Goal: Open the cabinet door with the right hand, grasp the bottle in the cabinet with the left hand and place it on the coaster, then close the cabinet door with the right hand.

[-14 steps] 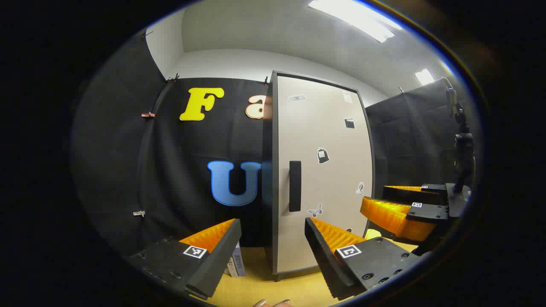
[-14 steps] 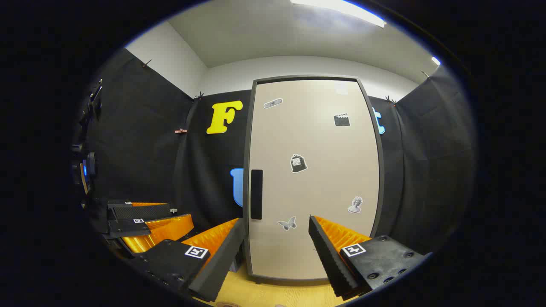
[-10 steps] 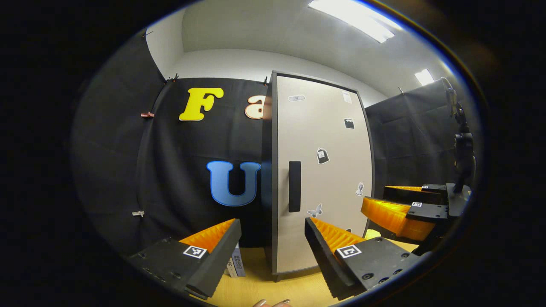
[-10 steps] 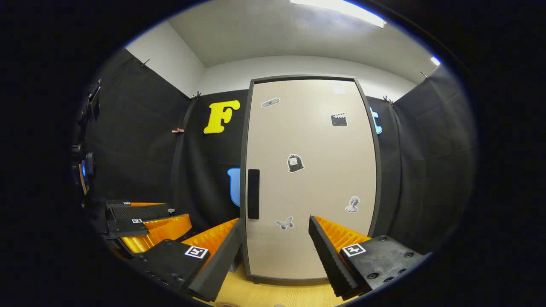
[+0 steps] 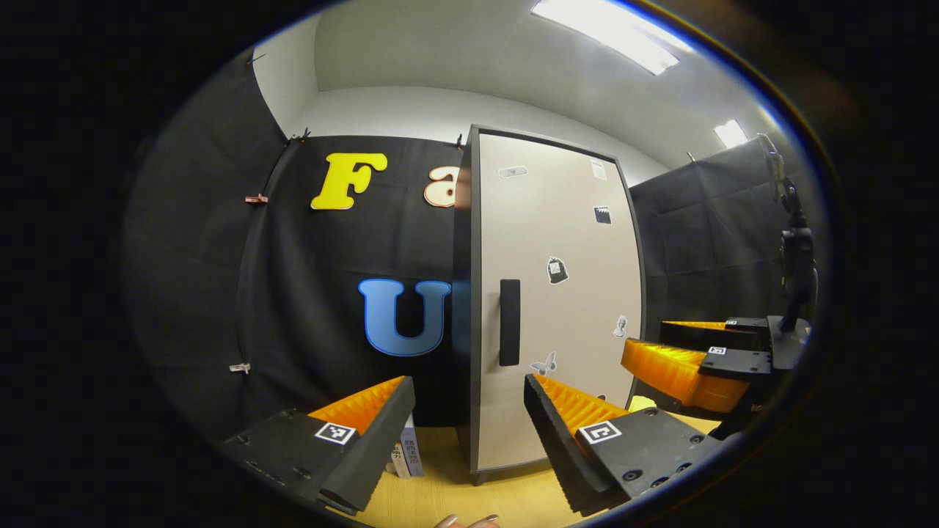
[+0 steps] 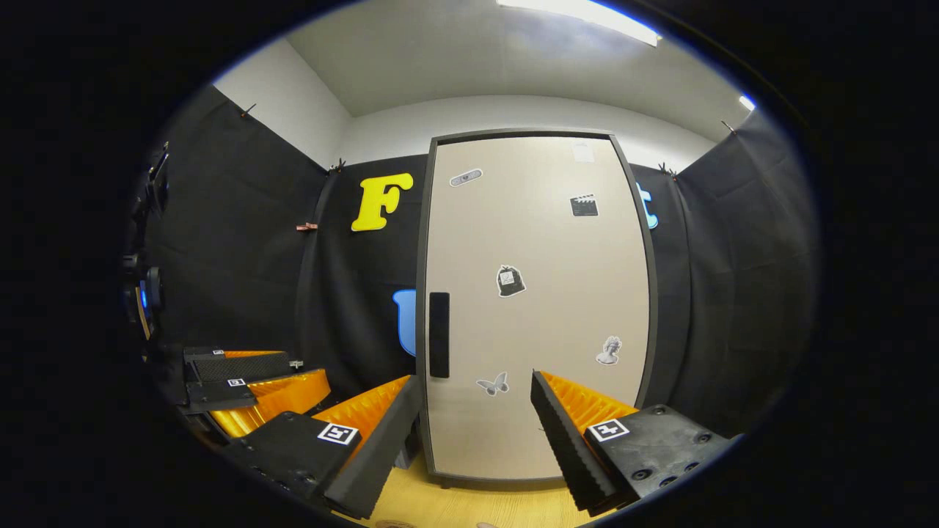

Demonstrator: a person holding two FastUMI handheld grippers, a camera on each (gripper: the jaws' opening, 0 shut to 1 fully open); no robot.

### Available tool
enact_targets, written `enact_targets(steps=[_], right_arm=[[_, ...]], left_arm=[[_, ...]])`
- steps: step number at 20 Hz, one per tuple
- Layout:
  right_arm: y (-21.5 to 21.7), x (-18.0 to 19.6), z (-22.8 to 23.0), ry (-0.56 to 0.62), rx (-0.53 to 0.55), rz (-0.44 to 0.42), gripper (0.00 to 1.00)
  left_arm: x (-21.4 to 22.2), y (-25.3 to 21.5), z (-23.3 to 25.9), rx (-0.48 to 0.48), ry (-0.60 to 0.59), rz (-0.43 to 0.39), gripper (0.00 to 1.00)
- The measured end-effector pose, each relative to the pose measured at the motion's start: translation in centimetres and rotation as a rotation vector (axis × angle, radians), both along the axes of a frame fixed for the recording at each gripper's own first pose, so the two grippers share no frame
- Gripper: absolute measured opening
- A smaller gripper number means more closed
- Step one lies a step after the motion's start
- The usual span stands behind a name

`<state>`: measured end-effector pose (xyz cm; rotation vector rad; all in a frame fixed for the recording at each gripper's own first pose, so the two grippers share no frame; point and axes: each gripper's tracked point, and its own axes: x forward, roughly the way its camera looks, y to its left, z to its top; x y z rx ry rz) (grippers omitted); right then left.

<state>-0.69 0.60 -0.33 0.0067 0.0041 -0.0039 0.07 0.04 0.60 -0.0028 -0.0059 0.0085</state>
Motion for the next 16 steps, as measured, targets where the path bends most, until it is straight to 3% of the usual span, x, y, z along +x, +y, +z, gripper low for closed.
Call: enact_targets(steps=[7, 12, 16], right_arm=[[0.6, 0.4, 0.3, -0.013, -0.013, -0.002, 0.97], [2.4, 3.2, 0.4, -0.022, 0.006, 0.014, 0.98], [4.0, 6.3, 0.2, -0.030, 0.013, 0.017, 0.97]], left_arm=[[0.0, 0.2, -0.2, -0.002, -0.001, 0.010, 0.95], [-0.3, 0.8, -0.3, -0.012, 0.009, 0.039, 0.95], [-3.6, 3.9, -0.9, -0.006, 0.014, 0.069, 0.95]])
